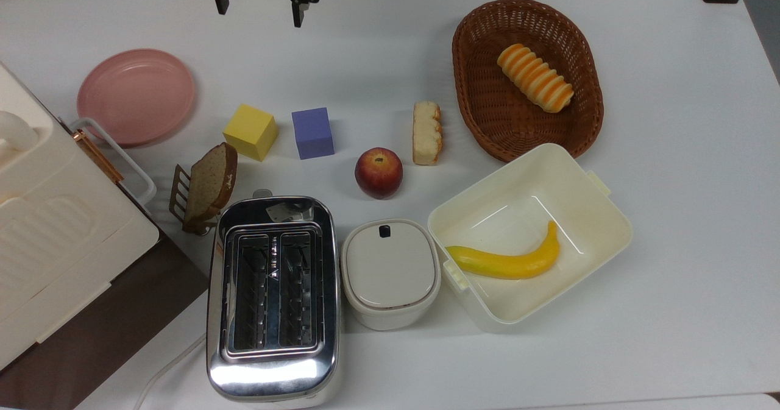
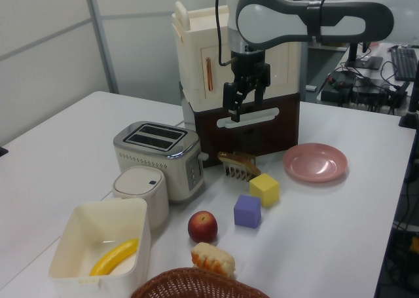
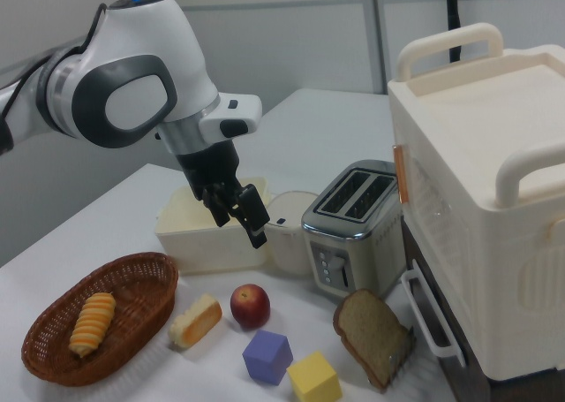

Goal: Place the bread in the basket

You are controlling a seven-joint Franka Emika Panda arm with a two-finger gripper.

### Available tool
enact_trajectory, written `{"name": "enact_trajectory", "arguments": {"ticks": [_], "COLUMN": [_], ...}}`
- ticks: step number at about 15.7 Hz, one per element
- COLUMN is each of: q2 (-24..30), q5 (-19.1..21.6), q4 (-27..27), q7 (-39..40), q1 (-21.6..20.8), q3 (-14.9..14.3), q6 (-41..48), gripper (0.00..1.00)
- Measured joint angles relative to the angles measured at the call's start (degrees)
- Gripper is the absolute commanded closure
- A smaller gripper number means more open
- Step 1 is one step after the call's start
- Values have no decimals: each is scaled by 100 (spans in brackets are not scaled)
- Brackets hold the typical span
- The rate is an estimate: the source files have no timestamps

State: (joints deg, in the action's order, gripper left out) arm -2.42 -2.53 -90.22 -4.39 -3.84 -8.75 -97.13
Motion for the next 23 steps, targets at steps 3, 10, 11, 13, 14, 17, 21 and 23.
{"name": "enact_trajectory", "arguments": {"ticks": [3,10,11,13,14,17,21,23], "q2": [0,0,0,0,0,0,-2,-2], "q5": [0,0,0,0,0,0,0,0], "q4": [0,0,0,0,0,0,0,0], "q7": [0,0,0,0,0,0,0,9], "q1": [0,-1,-1,-1,-1,-1,-1,-4], "q3": [0,0,0,0,0,0,0,0], "q6": [0,0,0,0,0,0,167,374], "gripper": [0,0,0,0,0,0,0,0]}}
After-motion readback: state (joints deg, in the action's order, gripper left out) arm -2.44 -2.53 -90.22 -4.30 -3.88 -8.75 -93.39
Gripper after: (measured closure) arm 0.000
